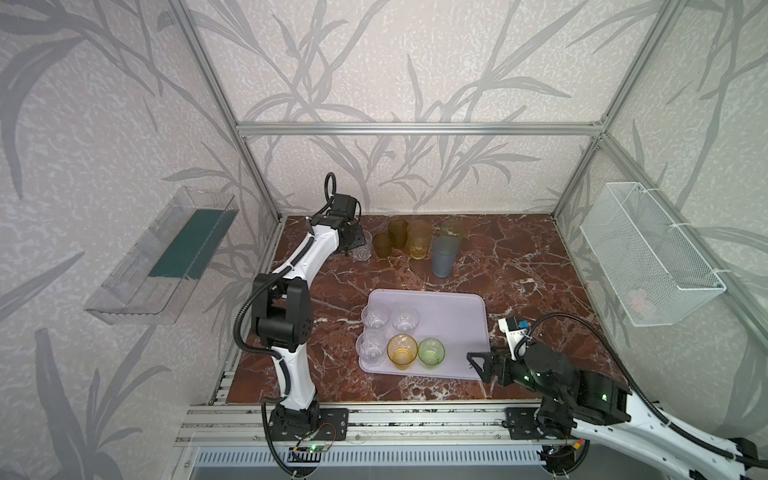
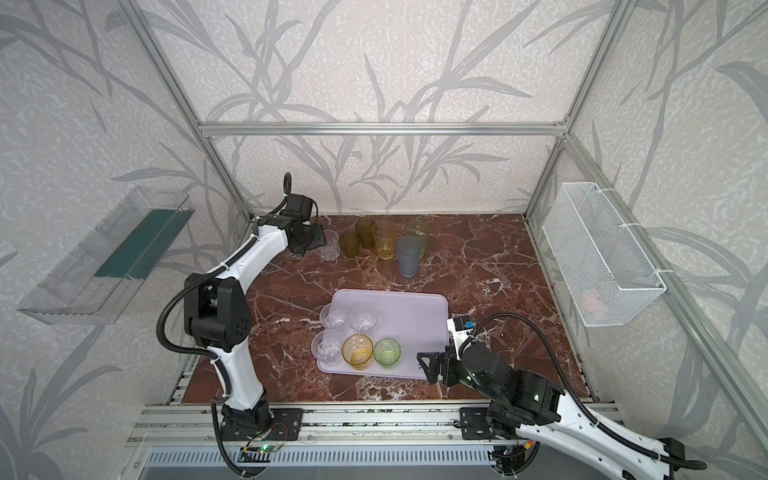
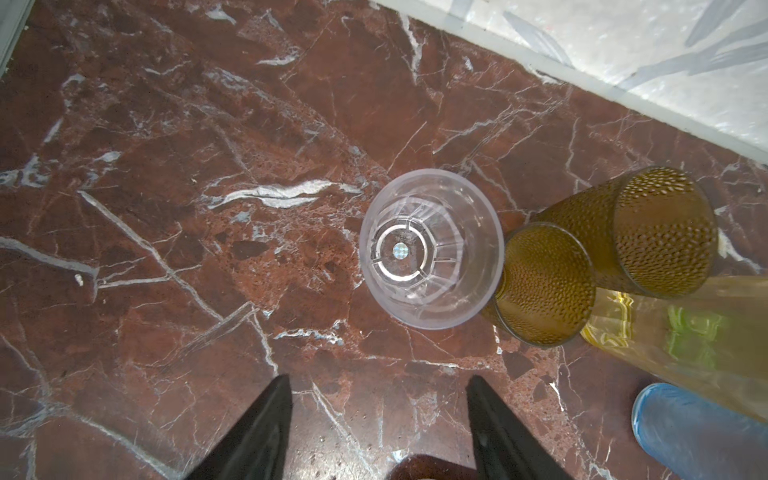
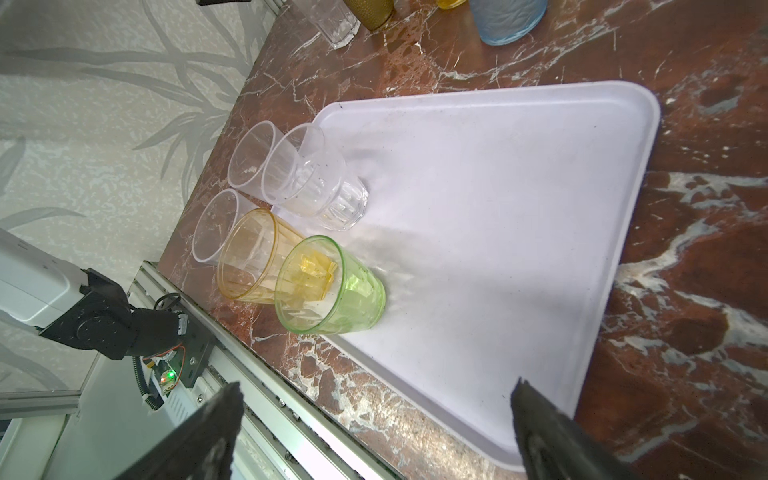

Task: Place the glasses into the tray
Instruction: 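Reach the left gripper to the clear glass beyond the tray while the right gripper withdraws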

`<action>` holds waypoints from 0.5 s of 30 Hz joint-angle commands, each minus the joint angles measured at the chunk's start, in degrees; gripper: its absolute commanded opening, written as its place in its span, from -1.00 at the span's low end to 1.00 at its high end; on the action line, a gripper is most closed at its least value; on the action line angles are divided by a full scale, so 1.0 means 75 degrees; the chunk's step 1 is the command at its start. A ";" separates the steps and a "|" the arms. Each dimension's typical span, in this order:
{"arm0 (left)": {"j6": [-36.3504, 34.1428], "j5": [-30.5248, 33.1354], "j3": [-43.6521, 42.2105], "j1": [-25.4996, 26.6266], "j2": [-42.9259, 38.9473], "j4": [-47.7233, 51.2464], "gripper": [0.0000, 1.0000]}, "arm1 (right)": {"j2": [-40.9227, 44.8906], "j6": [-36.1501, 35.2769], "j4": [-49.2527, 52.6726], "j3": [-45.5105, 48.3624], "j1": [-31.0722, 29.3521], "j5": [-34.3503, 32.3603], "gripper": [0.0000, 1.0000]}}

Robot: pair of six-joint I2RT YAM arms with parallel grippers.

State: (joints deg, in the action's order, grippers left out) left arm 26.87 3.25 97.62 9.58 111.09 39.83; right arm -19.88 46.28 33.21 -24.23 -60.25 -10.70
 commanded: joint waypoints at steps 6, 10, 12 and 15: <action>-0.0147 0.0119 0.1147 -0.0220 0.0879 0.0945 0.09 | -0.0565 0.0026 0.0019 -0.0039 0.0031 -0.0186 0.98; -0.0195 0.0071 0.1547 -0.0235 0.1286 0.1051 -0.01 | -0.0900 0.0141 -0.0158 -0.0027 0.0041 -0.0111 0.98; -0.0243 0.0071 0.1774 -0.0247 0.1504 0.1129 -0.01 | -0.0960 0.0188 -0.0261 0.0006 0.0047 -0.0053 0.98; -0.0275 0.0039 0.2298 -0.0258 0.1862 0.1383 -0.03 | -0.0994 0.0342 -0.0435 0.0132 0.0053 0.0033 0.98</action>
State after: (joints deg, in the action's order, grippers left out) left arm 25.87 3.29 111.26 7.81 123.39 46.65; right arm -27.38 47.48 32.21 -24.18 -60.18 -10.85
